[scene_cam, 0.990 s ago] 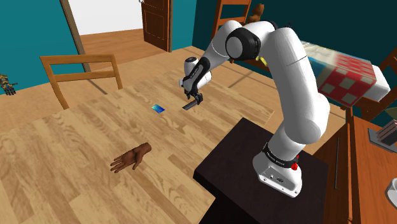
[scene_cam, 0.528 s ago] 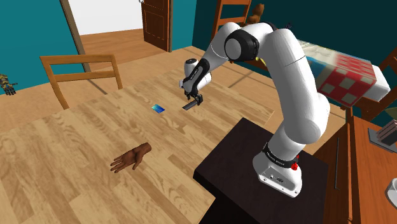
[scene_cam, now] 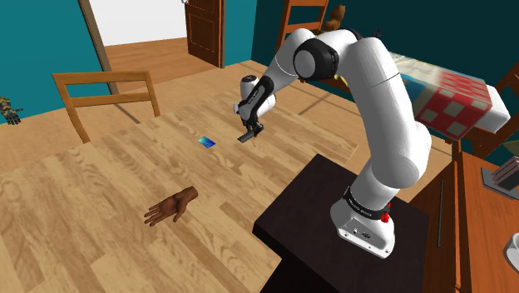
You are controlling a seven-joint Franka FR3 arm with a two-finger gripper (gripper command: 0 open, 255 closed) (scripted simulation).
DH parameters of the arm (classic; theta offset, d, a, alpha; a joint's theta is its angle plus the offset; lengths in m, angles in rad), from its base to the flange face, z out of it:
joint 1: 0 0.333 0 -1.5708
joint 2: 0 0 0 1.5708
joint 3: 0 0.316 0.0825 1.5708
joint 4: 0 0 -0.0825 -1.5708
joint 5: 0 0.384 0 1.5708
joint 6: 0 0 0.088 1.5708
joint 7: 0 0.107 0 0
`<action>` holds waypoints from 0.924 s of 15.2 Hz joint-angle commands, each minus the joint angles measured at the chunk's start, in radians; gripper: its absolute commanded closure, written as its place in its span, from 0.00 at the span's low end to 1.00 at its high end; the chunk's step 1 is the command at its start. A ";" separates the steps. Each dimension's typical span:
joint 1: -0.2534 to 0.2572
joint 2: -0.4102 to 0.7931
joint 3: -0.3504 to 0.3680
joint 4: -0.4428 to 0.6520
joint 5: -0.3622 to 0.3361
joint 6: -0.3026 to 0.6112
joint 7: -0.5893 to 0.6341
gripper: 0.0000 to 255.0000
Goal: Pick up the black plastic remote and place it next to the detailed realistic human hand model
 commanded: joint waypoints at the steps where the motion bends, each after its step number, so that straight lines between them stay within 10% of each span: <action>1: -0.001 0.008 0.001 -0.003 0.000 -0.004 0.000 1.00; 14: 0.011 -0.117 -0.014 -0.056 -0.011 -0.074 -0.015 1.00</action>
